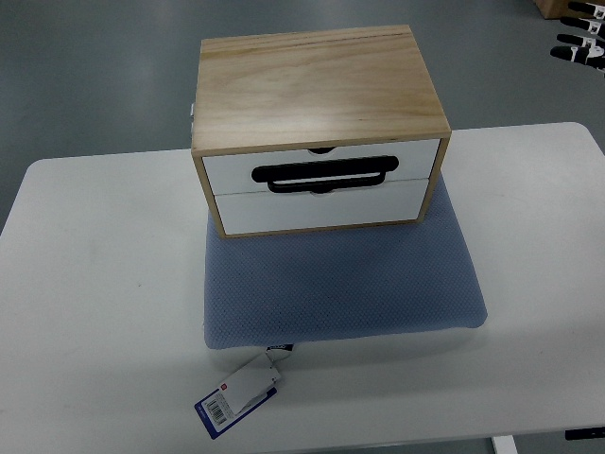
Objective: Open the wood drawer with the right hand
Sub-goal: 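Swing the right hand over the cabinet toward the upper drawer handle, then hook the right hand fingers around the black bar handle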
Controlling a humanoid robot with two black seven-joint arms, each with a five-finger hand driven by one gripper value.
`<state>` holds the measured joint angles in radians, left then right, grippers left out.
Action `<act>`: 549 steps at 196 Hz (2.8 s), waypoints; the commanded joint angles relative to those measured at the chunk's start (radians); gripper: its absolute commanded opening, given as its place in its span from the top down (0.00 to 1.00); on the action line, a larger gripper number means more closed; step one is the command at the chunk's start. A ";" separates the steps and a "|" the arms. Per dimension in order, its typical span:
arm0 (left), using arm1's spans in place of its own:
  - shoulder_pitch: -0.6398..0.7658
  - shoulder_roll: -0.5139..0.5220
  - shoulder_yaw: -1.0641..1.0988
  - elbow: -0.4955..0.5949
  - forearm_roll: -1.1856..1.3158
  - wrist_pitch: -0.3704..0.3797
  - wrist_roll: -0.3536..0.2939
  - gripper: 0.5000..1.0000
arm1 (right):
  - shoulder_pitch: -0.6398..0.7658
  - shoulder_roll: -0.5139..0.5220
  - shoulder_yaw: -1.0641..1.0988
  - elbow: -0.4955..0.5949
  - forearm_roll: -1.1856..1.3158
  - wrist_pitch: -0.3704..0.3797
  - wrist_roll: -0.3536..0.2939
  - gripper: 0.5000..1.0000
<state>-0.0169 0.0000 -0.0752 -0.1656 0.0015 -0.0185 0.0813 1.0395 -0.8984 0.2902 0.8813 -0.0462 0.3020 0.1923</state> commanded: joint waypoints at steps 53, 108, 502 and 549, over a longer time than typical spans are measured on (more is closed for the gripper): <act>0.000 0.000 0.000 0.000 0.000 0.000 0.000 0.00 | 0.300 -0.082 -0.339 0.002 -0.006 0.224 -0.002 0.13; 0.000 0.000 0.000 0.000 0.000 0.000 0.000 0.00 | 0.563 -0.065 -0.577 0.129 -0.018 0.270 -0.011 0.14; 0.000 0.000 0.000 0.000 0.000 0.000 0.000 0.00 | 1.085 0.628 -1.132 0.447 0.057 0.077 -0.260 0.16; 0.000 0.000 0.000 0.000 0.000 0.000 0.000 0.00 | 1.051 0.641 -1.132 0.447 0.081 0.013 -0.274 0.16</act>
<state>-0.0169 0.0000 -0.0752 -0.1657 0.0015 -0.0184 0.0812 2.1081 -0.2614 -0.8422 1.3285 0.0309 0.3466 -0.0780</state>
